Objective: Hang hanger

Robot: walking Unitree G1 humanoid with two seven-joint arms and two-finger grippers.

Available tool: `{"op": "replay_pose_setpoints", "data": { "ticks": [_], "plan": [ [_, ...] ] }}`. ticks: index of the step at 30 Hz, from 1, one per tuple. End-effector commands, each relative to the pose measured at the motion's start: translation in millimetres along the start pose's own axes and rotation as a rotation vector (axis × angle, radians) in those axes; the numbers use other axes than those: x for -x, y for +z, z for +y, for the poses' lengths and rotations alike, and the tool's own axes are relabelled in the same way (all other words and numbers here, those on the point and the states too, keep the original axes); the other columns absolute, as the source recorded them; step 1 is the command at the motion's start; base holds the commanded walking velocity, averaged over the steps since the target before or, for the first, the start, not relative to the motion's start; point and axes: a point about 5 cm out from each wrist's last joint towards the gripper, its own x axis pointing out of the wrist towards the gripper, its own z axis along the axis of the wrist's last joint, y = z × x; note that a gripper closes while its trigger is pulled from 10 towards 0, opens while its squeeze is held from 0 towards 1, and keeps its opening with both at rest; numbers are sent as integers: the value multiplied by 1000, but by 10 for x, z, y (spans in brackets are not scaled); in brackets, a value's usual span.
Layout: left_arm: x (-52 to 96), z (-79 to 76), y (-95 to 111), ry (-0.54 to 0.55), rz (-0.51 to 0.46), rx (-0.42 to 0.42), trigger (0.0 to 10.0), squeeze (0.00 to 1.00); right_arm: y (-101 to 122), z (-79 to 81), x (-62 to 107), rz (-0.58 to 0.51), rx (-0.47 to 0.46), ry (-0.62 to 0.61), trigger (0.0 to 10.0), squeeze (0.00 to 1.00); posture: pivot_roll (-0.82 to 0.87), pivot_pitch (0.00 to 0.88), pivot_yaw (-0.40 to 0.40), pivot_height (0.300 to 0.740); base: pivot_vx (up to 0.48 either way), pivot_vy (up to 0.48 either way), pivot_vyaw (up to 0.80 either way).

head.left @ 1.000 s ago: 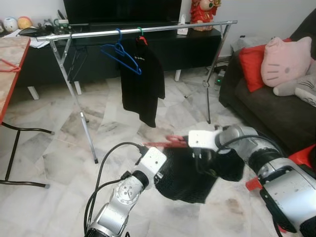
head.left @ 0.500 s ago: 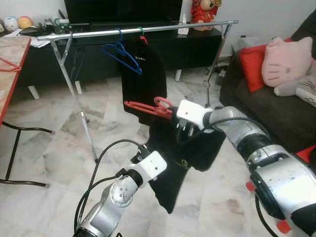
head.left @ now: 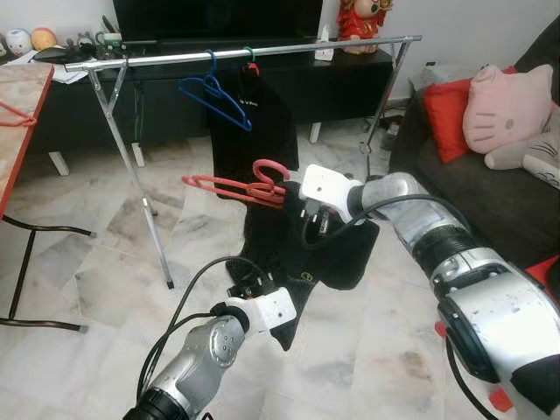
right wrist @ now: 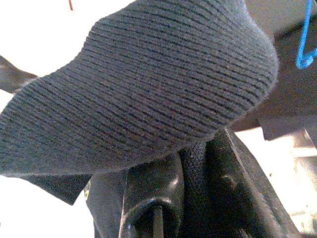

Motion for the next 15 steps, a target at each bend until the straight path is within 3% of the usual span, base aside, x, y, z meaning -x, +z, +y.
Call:
{"op": "replay_pose_setpoints", "data": {
  "ticks": [1, 15],
  "plan": [
    [-26, -21, 26, 1, 3, -25, 10000, 0, 200, -177, 124, -66, 48, -49, 0, 0, 18, 0, -123, 716, 0, 0, 0],
    [-198, 2, 228, 144, -28, -71, 10000, 0, 488, -215, 210, -172, 154, 21, 0, 0, 2, 0, -131, 716, 0, 0, 0]
  ]
}}
